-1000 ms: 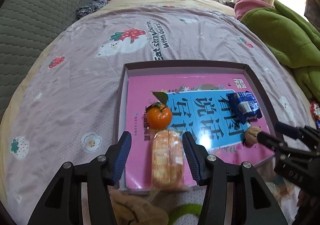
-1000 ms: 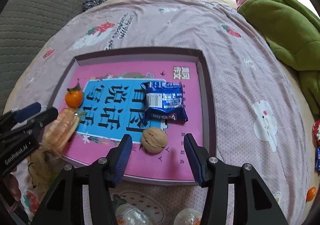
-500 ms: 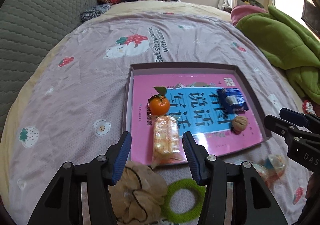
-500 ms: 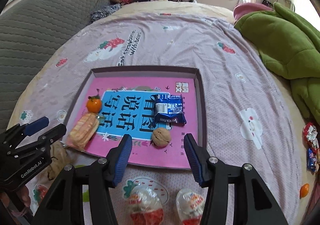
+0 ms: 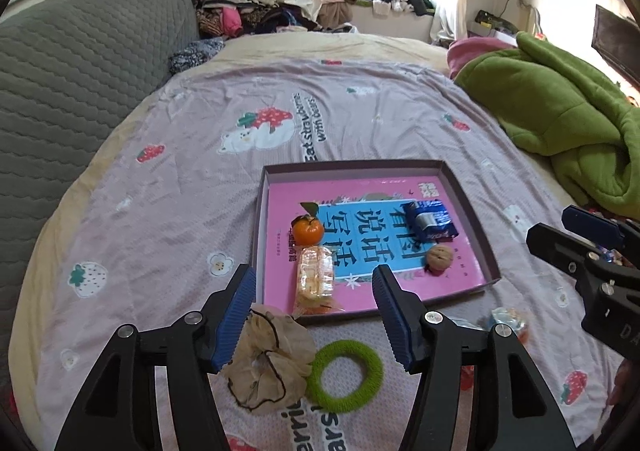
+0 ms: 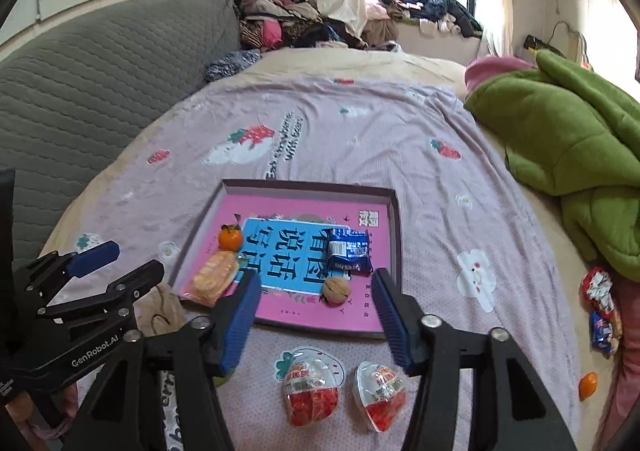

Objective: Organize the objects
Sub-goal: 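Raise both grippers and pull them back from the tray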

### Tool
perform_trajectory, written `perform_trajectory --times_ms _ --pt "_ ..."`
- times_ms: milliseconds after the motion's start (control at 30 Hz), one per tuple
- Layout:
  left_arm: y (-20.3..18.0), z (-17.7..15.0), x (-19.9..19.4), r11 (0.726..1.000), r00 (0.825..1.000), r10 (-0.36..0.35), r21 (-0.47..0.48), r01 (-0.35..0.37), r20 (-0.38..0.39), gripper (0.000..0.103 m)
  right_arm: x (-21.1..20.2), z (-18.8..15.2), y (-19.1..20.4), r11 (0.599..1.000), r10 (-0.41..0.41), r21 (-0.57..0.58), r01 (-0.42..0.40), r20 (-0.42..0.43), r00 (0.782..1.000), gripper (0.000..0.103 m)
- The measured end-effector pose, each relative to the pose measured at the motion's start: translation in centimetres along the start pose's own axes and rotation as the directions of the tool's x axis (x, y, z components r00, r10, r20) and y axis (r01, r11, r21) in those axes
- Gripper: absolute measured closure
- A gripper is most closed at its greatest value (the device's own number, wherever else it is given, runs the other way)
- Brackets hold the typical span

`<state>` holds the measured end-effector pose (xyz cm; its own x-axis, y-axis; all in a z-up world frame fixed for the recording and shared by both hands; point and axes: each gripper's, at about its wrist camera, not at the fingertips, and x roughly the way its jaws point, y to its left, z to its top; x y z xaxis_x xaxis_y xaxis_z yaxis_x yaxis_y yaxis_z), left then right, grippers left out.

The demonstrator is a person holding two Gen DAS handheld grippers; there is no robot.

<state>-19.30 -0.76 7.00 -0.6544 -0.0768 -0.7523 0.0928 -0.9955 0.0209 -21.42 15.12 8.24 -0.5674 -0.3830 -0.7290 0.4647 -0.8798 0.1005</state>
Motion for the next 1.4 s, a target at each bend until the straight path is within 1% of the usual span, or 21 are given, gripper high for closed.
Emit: perform_trajectory --times_ms 300,500,800,967,1133,1400 --pt "-0.2 -0.2 -4.9 1.0 0.999 -0.004 0.01 0.004 0.048 0.04 -4.3 -0.5 0.9 0.999 0.002 -0.036 -0.001 0.039 0.999 0.041" --pt "0.2 -1.3 -6.9 1.0 0.998 -0.002 0.005 0.001 0.059 0.04 -6.3 -1.5 1.0 0.999 0.009 -0.041 -0.007 0.049 0.999 0.041" --pt "1.5 -3.1 -7.8 1.0 0.999 0.017 -0.004 -0.017 0.045 0.04 -7.6 -3.1 1.6 0.999 0.008 -0.054 -0.005 0.046 0.999 0.041" --pt "2.3 -4.3 -7.8 1.0 0.999 0.025 -0.012 -0.025 0.047 0.04 -7.4 -4.1 1.7 0.999 0.011 -0.051 -0.009 0.036 0.999 0.041" --pt "3.2 -5.6 -7.6 0.999 0.999 0.021 -0.025 -0.02 0.044 0.04 -7.2 -5.9 1.9 0.999 0.009 -0.054 -0.007 0.04 0.999 0.041" --pt "3.2 -7.6 -7.6 1.0 0.999 0.024 -0.001 -0.024 0.042 0.04 -6.5 -8.0 1.9 0.999 0.008 -0.054 -0.006 0.034 0.999 0.041"
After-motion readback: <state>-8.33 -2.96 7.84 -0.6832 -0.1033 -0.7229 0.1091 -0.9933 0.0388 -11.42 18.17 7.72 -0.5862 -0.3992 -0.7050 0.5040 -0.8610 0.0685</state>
